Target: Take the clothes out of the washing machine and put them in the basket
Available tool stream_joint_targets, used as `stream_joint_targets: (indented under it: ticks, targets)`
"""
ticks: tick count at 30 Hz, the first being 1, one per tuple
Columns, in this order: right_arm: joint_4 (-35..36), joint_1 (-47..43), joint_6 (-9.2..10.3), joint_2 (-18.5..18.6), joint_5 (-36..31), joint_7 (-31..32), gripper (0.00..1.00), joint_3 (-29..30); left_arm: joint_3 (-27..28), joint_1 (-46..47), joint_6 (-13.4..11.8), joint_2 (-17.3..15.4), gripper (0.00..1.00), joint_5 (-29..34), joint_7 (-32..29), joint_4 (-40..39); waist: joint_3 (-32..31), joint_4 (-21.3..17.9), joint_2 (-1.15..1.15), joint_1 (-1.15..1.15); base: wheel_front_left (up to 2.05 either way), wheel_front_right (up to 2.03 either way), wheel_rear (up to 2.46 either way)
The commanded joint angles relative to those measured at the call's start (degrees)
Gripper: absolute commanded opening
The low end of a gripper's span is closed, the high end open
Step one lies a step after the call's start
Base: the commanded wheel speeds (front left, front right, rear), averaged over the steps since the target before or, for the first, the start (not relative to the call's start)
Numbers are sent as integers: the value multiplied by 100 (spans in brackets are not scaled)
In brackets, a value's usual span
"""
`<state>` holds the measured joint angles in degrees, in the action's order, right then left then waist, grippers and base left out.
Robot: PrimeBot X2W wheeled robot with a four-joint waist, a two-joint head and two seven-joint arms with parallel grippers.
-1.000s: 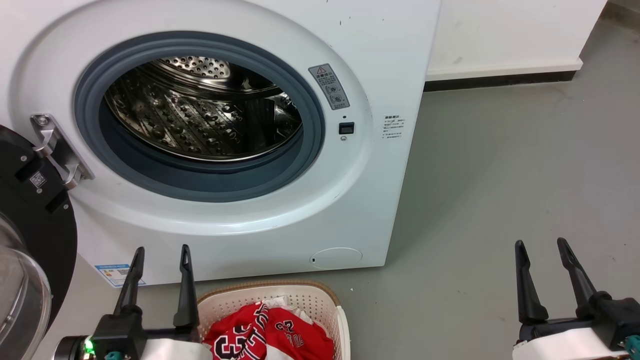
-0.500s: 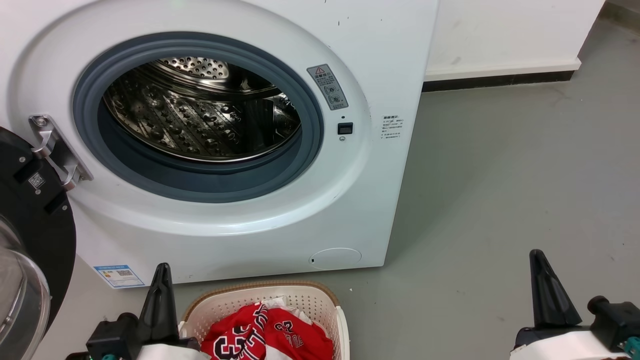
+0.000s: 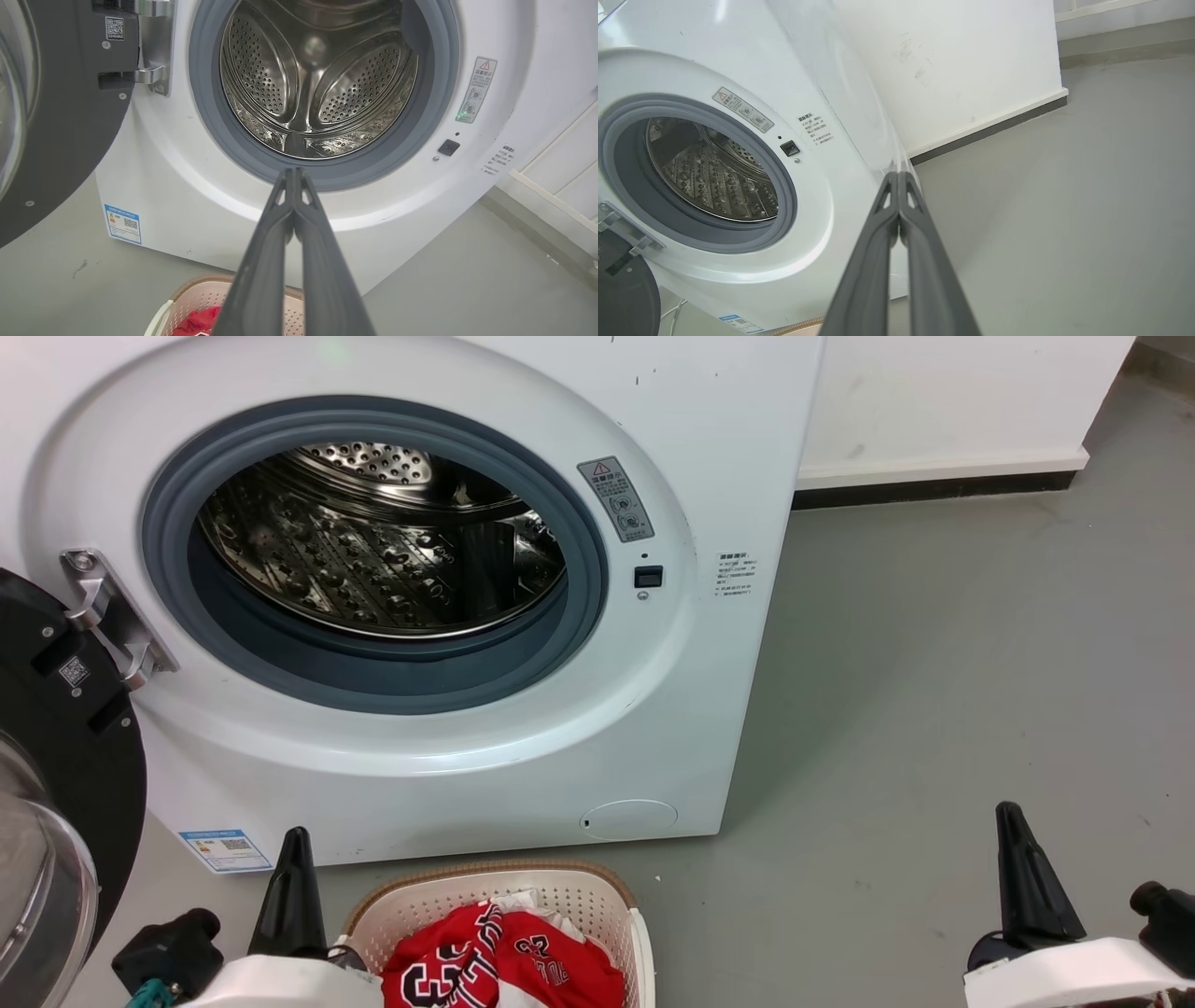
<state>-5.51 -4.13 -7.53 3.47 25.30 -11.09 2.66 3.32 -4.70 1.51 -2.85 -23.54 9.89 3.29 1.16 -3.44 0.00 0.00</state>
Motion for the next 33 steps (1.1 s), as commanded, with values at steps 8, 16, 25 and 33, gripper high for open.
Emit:
stream_joint_targets:
  ticks: [8, 16, 25, 33]
  targets:
    - [-40, 295, 1, 82, 975, 173, 0, -18, 57, 285, 99, -5, 0, -939, -212, 69, -8, 27, 0, 0, 0, 0, 0]
    - [-130, 390, 2, 103, 1709, 326, 0, -18, 91, 389, 160, -5, 0, -1658, -386, 187, -15, 53, 0, 0, 0, 0, 0]
    - [-231, 486, 2, 118, 2455, 492, 0, -9, 127, 496, 223, -5, 0, -2392, -566, 309, -23, 82, 0, 0, 0, 0, 0]
    - [-308, 557, 2, 126, 3057, 628, 0, 4, 157, 589, 275, -5, 0, -2994, -712, 415, -30, 108, 0, 0, 0, 0, 0]
